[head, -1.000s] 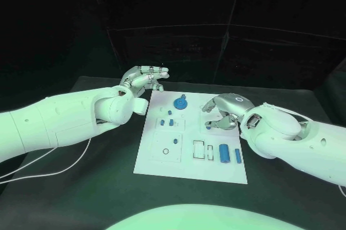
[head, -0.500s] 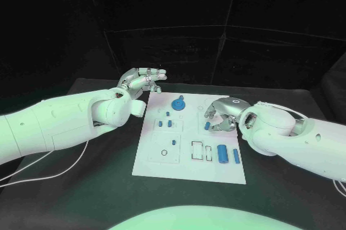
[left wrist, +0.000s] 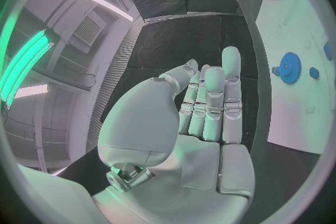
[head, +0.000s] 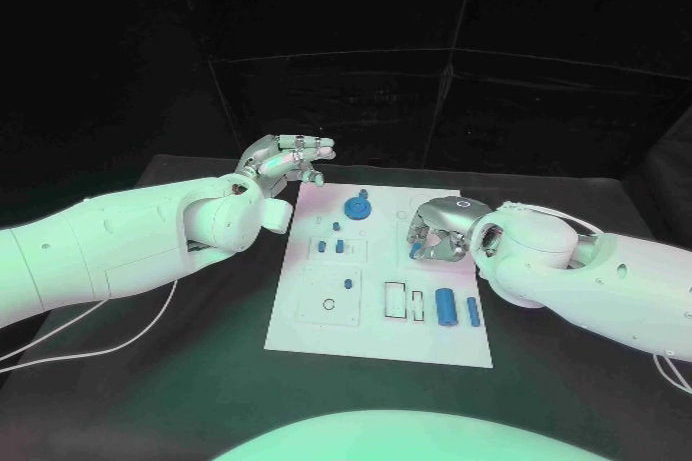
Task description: Assemble the parts on the task board
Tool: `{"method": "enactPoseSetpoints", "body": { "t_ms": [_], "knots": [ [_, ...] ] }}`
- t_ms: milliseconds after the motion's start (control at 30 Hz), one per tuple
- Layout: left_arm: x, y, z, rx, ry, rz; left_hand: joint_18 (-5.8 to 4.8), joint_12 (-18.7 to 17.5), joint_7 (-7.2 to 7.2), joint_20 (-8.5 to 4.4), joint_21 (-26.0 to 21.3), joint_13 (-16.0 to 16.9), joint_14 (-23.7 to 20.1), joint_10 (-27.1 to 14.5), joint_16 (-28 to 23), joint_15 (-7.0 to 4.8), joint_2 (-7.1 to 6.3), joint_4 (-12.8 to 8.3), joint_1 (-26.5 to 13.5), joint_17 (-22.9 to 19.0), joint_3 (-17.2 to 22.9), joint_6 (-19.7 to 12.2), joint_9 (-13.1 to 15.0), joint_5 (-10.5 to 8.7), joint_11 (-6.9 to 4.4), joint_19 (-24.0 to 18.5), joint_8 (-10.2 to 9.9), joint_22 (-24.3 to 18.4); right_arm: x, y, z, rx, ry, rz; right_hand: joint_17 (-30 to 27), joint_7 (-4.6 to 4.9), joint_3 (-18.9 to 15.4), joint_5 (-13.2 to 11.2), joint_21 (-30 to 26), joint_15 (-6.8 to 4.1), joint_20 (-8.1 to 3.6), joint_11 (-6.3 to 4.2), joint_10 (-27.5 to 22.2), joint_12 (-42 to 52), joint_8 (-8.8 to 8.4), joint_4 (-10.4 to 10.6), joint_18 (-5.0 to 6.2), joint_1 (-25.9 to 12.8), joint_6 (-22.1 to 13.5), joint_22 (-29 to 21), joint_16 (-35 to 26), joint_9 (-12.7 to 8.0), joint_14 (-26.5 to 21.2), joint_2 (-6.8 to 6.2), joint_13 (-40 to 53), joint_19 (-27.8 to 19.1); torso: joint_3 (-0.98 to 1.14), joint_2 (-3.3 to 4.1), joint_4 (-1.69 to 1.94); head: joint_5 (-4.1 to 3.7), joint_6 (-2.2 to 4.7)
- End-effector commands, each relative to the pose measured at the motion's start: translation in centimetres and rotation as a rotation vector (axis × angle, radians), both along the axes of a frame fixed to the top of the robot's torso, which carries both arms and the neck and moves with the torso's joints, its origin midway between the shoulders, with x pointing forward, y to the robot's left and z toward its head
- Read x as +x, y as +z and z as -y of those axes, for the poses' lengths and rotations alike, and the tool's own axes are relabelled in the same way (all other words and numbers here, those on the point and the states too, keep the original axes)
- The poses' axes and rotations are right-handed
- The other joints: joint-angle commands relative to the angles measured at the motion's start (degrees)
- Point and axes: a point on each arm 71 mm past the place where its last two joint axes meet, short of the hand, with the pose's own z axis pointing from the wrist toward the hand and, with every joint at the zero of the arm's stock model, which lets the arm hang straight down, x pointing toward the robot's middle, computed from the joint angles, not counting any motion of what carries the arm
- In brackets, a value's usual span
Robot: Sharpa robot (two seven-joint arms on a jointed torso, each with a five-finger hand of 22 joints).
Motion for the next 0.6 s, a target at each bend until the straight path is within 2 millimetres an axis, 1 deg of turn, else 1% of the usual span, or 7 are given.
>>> {"method": "enactPoseSetpoints", "body": {
  "t_ms": [33, 267, 300, 367, 500, 533, 600],
  "knots": [
    [0.02, 0.15, 0.18, -0.002, -0.017, 0.007, 0.65, 0.4, 0.06, -0.07, -0.2, 0.1, -0.6, -0.5, -0.3, -0.03, -0.19, -0.2, 0.2, -0.1, 0.0, -0.5, -0.1, 0.29, -0.09, -0.3, 0.3, -0.1, 0.09, -0.11, -0.10, -0.021, 0.012, -0.005, 0.1, 0.05, 1.4, -0.2, 0.4, -0.03, 0.01, -0.08, 1.0, -0.7, 0.26, -0.2, -0.43, 0.5, 0.9, 0.6, 0.2, 0.1, 1.1, 0.27, 0.0, 0.5, 0.04, -0.01, -0.02, -0.06, -0.12],
    [0.02, 0.14, 0.19, -0.003, -0.020, 0.005, 0.66, 0.6, 0.12, -0.08, -0.2, 0.1, -0.7, -0.6, -0.3, -0.03, 0.11, -0.6, 0.7, -0.3, 0.3, -0.5, -0.1, 0.47, -0.06, -0.3, 0.4, -0.1, 0.31, -0.28, -0.24, -0.028, 0.014, 0.002, 0.1, 0.10, 4.0, -0.3, 0.8, -0.11, -0.09, -0.19, 2.6, -2.2, 0.15, -0.6, -0.50, 0.7, 1.9, 1.0, 0.1, -0.1, 1.2, -0.14, 0.0, 0.8, 0.06, -0.02, -0.02, -0.01, -0.24],
    [0.03, 0.13, 0.18, -0.002, -0.020, 0.005, 0.66, 0.6, 0.13, -0.09, -0.2, 0.1, -0.8, -0.6, -0.3, -0.03, 0.13, -0.6, 0.7, -0.4, 0.3, -0.5, -0.1, 0.49, -0.05, -0.3, 0.4, -0.1, 0.34, -0.31, -0.31, -0.027, 0.016, 0.005, 0.1, 0.10, 4.4, -0.4, 0.8, -0.12, -0.10, -0.21, 2.8, -2.5, 0.09, -0.6, -0.51, 0.6, 2.0, 1.1, 0.1, -0.1, 1.2, -0.26, 0.0, 0.8, 0.04, -0.01, -0.06, 0.01, -0.24],
    [0.04, 0.13, 0.19, -0.003, -0.020, 0.005, 0.66, 0.6, 0.13, -0.09, -0.2, 0.1, -0.8, -0.6, -0.3, -0.03, 0.13, -0.6, 0.7, -0.4, 0.3, -0.5, -0.1, 0.50, -0.05, -0.3, 0.4, -0.1, 0.35, -0.35, -0.43, -0.024, 0.018, 0.008, 0.2, 0.10, 4.9, -0.4, 0.8, -0.12, -0.11, -0.22, 3.1, -2.7, 0.04, -0.7, -0.51, 0.6, 2.1, 1.1, 0.1, -0.1, 1.2, -0.39, 0.0, 0.8, 0.05, -0.01, -0.07, 0.02, -0.29],
    [0.04, 0.12, 0.21, -0.003, -0.022, 0.004, 0.66, 0.7, 0.11, -0.09, -0.2, 0.1, -0.8, -0.6, -0.3, -0.03, 0.19, -0.6, 0.8, -0.5, 0.4, -0.5, -0.1, 0.54, -0.06, -0.3, 0.4, -0.1, 0.35, -0.44, -0.63, -0.023, 0.023, 0.007, 0.2, 0.08, 5.4, -0.6, 0.9, -0.11, -0.12, -0.23, 3.3, -3.1, -0.05, -0.8, -0.53, 0.4, 2.2, 1.2, 0.2, -0.1, 1.3, -0.67, 0.0, 0.8, 0.01, -0.05, -0.05, -0.01, -0.35],
    [0.04, 0.12, 0.22, -0.003, -0.022, 0.004, 0.66, 0.7, 0.11, -0.09, -0.2, 0.1, -0.8, -0.6, -0.3, -0.03, 0.19, -0.6, 0.8, -0.5, 0.4, -0.5, -0.1, 0.54, -0.06, -0.3, 0.4, -0.1, 0.35, -0.46, -0.66, -0.024, 0.024, 0.007, 0.2, 0.05, 6.3, -0.7, 0.9, -0.13, -0.13, -0.26, 3.7, -3.6, -0.18, -1.0, -0.53, 0.2, 2.4, 1.2, 0.2, -0.2, 1.3, -1.03, 0.1, 0.8, -0.01, -0.04, -0.02, -0.04, -0.32],
    [0.04, 0.12, 0.23, -0.003, -0.022, 0.004, 0.66, 0.7, 0.11, -0.09, -0.2, 0.1, -0.8, -0.6, -0.3, -0.03, 0.19, -0.6, 0.8, -0.5, 0.4, -0.5, -0.1, 0.54, -0.06, -0.3, 0.4, -0.1, 0.33, -0.48, -0.68, -0.022, 0.025, 0.008, 0.2, 0.04, 6.6, -0.7, 1.0, -0.14, -0.14, -0.28, 3.9, -3.8, -0.23, -1.1, -0.53, 0.1, 2.5, 1.2, 0.2, -0.2, 1.3, -1.16, 0.1, 0.8, -0.02, -0.03, 0.01, -0.07, -0.31]
  ]
}}
